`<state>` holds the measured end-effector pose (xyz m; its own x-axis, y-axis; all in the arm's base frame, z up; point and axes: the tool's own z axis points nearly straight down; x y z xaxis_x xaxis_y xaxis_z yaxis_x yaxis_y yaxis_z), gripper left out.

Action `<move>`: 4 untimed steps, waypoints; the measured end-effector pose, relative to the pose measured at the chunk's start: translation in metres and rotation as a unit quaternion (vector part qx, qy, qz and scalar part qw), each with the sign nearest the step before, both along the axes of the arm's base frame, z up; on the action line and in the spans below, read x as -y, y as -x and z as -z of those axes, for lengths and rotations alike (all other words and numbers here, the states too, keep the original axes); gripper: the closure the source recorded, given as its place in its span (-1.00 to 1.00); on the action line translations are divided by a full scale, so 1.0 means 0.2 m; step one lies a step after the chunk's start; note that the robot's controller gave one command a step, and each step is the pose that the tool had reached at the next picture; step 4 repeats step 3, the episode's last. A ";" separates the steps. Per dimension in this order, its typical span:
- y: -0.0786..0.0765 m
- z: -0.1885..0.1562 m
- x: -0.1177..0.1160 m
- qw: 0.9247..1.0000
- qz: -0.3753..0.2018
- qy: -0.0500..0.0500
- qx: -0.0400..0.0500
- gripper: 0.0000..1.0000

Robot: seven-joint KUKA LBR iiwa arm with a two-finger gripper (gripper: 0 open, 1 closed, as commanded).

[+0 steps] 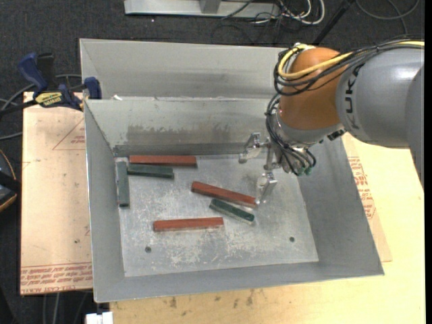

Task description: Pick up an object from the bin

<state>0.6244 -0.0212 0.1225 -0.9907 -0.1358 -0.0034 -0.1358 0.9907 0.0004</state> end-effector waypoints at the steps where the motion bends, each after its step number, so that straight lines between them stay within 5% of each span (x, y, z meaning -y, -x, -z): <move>1: 0.05 0.21 0.00 1.000 -0.024 0.000 0.009 1.00; 2: 0.05 0.21 0.00 1.000 -0.024 0.000 0.009 1.00; 3: 0.03 -0.54 0.07 0.999 -0.037 0.001 0.003 1.00; 4: 0.03 -0.54 0.07 0.999 -0.037 0.001 0.003 1.00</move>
Offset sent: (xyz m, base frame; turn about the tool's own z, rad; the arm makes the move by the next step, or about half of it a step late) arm 0.0000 0.0000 0.0000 0.0000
